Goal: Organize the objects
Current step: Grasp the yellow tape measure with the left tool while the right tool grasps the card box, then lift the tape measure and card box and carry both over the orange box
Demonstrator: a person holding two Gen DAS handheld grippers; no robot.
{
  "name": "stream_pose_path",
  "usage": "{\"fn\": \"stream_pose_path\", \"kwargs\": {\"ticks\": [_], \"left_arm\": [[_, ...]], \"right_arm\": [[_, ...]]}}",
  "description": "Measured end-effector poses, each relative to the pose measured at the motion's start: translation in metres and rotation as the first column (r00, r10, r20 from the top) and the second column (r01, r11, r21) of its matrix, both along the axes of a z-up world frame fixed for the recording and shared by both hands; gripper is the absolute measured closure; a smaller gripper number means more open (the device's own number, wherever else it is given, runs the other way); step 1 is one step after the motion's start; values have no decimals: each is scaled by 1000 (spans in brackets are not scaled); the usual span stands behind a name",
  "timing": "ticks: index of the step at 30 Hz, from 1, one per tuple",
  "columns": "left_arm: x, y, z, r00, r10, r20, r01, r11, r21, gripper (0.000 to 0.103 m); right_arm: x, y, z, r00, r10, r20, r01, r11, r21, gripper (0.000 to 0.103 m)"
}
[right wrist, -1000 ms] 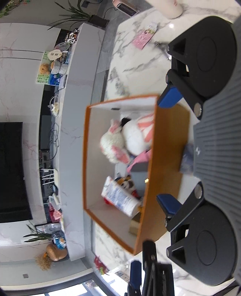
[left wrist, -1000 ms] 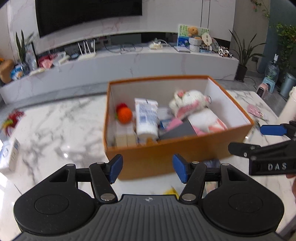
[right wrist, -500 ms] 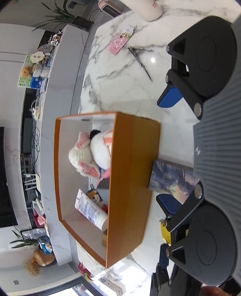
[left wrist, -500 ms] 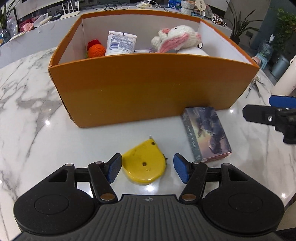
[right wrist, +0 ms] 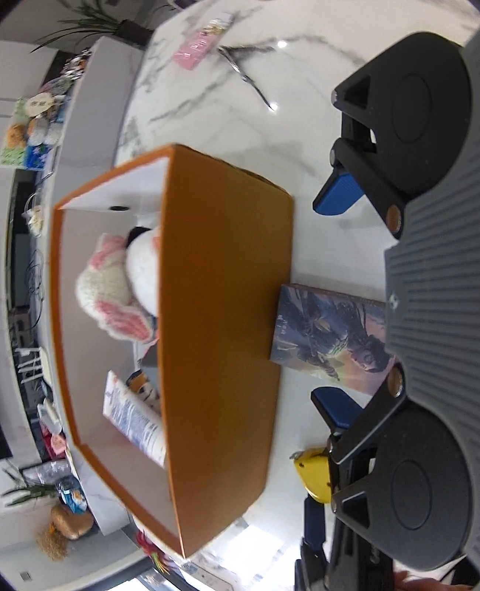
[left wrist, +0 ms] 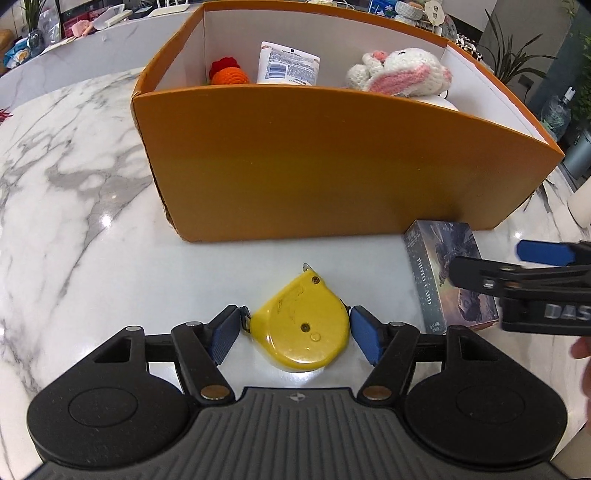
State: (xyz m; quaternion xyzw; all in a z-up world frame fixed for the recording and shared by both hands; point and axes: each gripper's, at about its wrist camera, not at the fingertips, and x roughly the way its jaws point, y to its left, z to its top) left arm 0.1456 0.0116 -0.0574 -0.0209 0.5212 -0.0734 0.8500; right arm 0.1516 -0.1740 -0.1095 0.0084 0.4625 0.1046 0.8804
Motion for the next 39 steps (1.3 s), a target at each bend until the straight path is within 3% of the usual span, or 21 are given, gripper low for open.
{"fn": "stream_pose_path", "kwargs": {"ticks": [6, 8, 12, 14, 24, 39], "left_arm": [[-5, -9, 0, 1000, -5, 4, 4, 1000, 27, 28], [-6, -10, 0, 1000, -11, 12, 11, 999, 39, 28], [-9, -16, -2, 999, -33, 36, 30, 997, 75, 29], [-10, -17, -1, 998, -39, 42, 36, 996, 77, 31], [-8, -11, 4, 999, -42, 11, 42, 999, 23, 31], [-30, -15, 45, 993, -91, 75, 91, 996, 0, 31]], "right_arm": [[8, 22, -17, 1000, 9, -6, -9, 998, -65, 8], [10, 29, -22, 1000, 22, -18, -24, 997, -80, 20], [9, 37, -23, 999, 45, 4, -45, 993, -112, 22], [8, 37, -21, 998, 62, 15, -60, 992, -110, 38], [3, 24, -11, 997, 74, 0, -74, 996, -56, 39], [-27, 2, 16, 995, 102, 17, -102, 995, -22, 40]]}}
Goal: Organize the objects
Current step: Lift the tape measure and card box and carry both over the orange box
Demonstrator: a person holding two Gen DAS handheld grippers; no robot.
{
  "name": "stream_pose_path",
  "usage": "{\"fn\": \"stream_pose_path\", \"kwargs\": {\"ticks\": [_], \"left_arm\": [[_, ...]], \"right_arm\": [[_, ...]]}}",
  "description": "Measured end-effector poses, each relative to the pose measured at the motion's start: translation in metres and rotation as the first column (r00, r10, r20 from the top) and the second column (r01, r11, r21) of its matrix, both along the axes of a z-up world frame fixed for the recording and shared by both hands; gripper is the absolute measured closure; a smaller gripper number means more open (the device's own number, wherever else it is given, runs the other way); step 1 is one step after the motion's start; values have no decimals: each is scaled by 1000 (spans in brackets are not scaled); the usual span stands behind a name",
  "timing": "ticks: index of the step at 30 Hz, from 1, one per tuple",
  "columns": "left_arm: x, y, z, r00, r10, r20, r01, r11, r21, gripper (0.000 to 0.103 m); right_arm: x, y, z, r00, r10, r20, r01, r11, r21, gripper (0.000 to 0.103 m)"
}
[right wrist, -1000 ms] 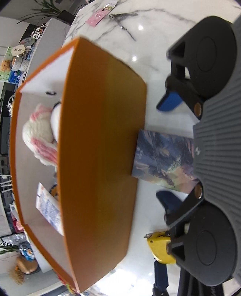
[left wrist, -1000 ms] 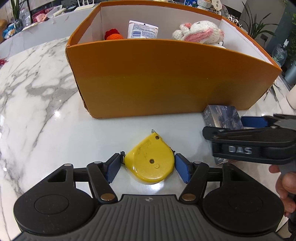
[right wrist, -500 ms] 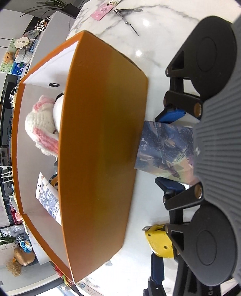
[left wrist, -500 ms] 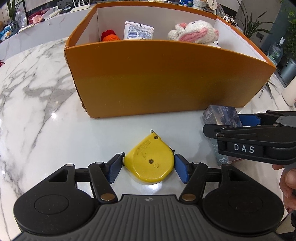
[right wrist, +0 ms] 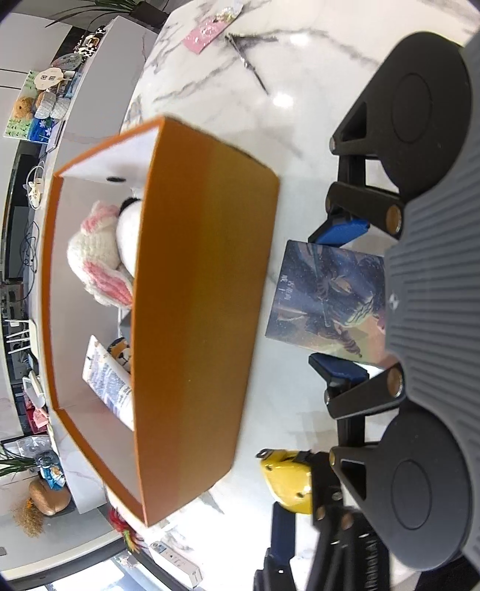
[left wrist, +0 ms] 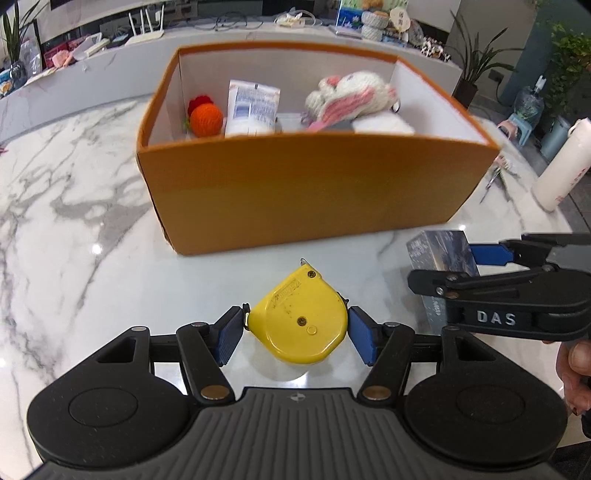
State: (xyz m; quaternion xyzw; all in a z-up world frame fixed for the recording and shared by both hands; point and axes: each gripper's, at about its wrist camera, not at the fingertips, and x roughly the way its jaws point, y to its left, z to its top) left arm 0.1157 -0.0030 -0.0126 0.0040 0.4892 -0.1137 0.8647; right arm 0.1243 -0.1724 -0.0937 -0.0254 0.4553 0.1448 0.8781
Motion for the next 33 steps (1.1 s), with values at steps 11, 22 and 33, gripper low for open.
{"fn": "stream_pose_path", "kwargs": {"ticks": [11, 22, 33], "left_arm": [[5, 6, 68, 988, 54, 144, -38, 993, -112, 31], [80, 17, 83, 939, 210, 271, -172, 972, -157, 31], [131, 1, 52, 948, 208, 241, -157, 964, -215, 31]], "right_arm": [[-27, -38, 71, 981, -79, 178, 51, 986, 158, 39], [30, -37, 101, 920, -260, 294, 162, 935, 317, 39], [87, -21, 63, 934, -260, 245, 197, 947, 253, 39]]}}
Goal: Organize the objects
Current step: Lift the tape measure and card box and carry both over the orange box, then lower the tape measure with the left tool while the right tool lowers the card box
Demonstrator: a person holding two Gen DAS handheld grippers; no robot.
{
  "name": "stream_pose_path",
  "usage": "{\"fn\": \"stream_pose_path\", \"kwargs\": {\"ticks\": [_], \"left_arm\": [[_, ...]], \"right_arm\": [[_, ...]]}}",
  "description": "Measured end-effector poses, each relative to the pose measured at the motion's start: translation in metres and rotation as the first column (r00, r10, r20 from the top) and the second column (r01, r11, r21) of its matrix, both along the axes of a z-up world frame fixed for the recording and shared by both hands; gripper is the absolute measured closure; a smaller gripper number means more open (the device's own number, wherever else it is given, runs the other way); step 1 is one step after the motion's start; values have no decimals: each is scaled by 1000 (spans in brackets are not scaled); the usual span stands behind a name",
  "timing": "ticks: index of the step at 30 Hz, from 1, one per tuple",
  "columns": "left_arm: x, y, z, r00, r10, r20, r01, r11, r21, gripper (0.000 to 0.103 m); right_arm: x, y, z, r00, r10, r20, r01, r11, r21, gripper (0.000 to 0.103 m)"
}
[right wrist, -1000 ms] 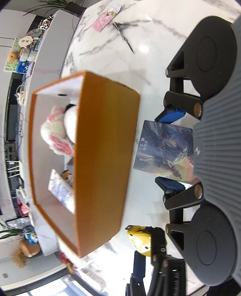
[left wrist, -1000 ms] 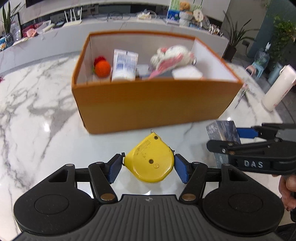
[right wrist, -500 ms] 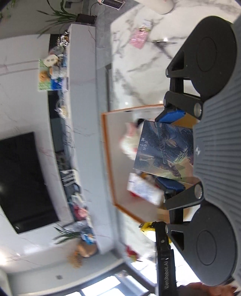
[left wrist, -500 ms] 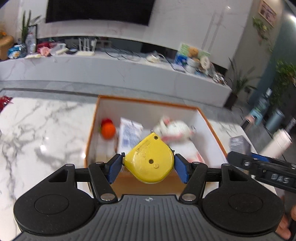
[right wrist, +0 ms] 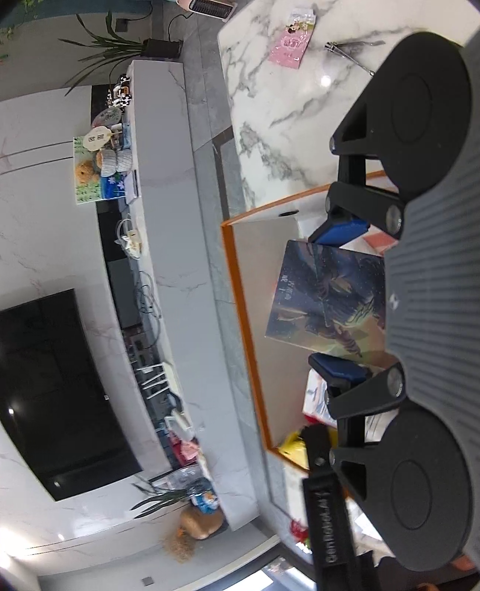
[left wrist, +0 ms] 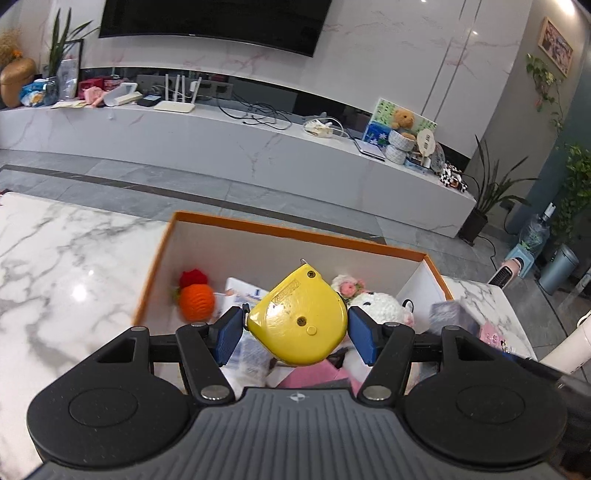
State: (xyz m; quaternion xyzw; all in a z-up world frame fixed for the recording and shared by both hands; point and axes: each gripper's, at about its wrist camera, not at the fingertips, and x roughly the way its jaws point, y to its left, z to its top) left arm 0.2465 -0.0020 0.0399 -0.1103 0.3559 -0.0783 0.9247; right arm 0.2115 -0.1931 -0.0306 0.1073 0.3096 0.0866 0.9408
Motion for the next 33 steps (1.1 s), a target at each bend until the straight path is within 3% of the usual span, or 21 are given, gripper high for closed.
{"fn": "stream_pose_path", "kwargs": {"ticks": [7, 14, 23, 33], "left_arm": [[20, -13, -21, 999, -14, -35, 13, 1000, -19, 31], [28, -22, -40, 996, -14, -87, 16, 1000, 20, 31], [24, -37, -41, 997, -24, -76, 32, 993, 116, 31], [26, -45, -46, 991, -56, -117, 69, 991, 112, 31]], "right_arm": [[11, 5, -20, 999, -3, -42, 3, 1000, -3, 39], [17, 16, -29, 999, 6, -50, -11, 994, -109, 42], [23, 25, -39, 996, 37, -80, -50, 985, -167, 43], [22, 35, -46, 994, 50, -100, -70, 976, -205, 43]]}}
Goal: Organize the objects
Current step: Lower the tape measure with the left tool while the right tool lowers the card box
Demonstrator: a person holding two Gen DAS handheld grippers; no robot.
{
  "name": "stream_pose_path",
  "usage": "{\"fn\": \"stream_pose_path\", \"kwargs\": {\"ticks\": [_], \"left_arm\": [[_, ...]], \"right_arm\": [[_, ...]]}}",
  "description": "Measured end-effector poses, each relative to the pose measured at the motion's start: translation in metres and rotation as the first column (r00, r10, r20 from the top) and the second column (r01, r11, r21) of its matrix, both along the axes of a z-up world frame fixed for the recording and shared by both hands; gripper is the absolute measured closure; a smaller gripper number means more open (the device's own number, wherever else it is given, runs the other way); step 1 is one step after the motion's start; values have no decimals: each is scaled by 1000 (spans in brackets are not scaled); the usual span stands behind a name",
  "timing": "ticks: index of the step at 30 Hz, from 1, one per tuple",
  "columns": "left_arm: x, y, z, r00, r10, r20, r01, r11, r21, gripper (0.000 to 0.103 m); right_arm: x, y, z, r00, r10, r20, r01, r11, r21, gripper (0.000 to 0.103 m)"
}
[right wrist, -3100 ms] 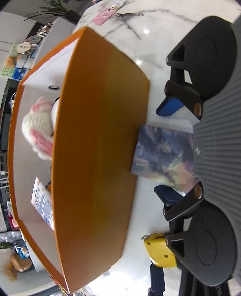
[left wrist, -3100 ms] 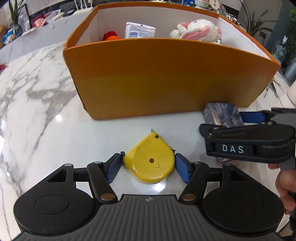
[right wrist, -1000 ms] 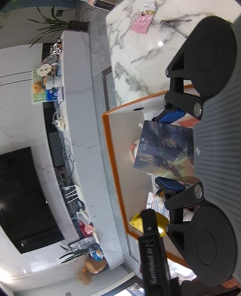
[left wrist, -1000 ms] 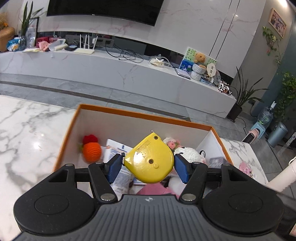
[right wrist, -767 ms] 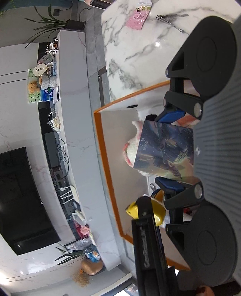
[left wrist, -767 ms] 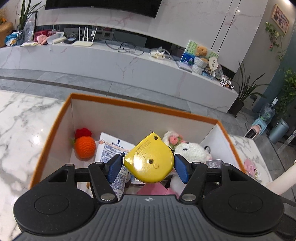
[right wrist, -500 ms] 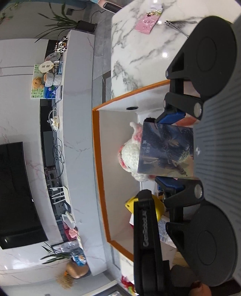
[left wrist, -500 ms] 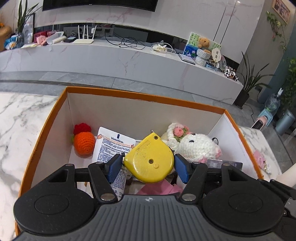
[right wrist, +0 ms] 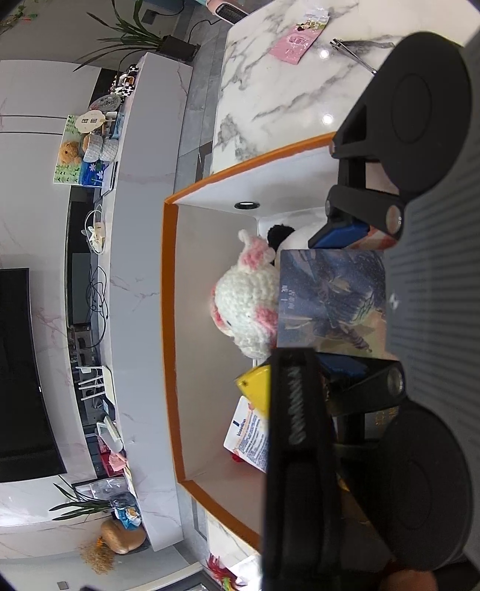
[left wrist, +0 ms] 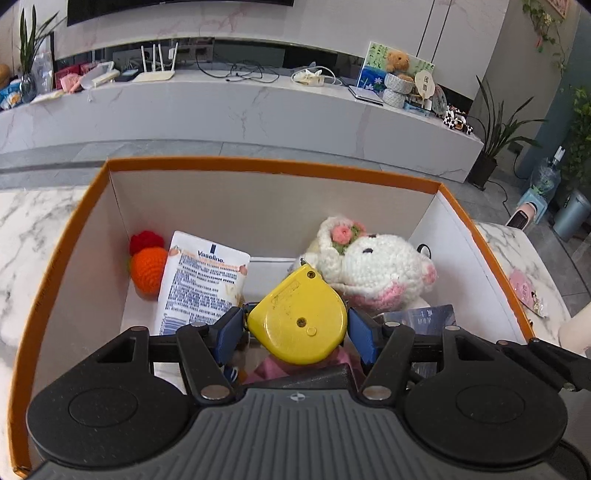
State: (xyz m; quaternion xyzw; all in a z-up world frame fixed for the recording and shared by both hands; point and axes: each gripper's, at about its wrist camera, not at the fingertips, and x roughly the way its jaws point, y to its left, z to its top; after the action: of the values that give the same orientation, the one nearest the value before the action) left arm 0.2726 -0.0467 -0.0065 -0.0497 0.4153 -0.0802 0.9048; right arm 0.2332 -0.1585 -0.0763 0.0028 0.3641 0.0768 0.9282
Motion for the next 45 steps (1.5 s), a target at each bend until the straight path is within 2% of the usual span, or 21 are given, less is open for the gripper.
{"fn": "stream_pose_path", "kwargs": {"ticks": [17, 26, 31, 45], "left_arm": [[-4, -6, -1, 999, 27, -34, -25, 997, 68, 31], [-5, -9, -3, 997, 40, -70, -33, 995, 96, 31], [-6, -9, -3, 997, 42, -72, -34, 994, 106, 31], [-8, -10, 0, 997, 47, -59, -40, 994, 106, 31]], "right_arm": [[2, 8, -7, 1000, 22, -1, -22, 992, -126, 41], [2, 9, -8, 1000, 25, -5, -25, 992, -125, 39], [2, 10, -8, 999, 34, -8, -34, 993, -114, 34], [1, 13, -7, 999, 33, -8, -34, 993, -109, 30]]}}
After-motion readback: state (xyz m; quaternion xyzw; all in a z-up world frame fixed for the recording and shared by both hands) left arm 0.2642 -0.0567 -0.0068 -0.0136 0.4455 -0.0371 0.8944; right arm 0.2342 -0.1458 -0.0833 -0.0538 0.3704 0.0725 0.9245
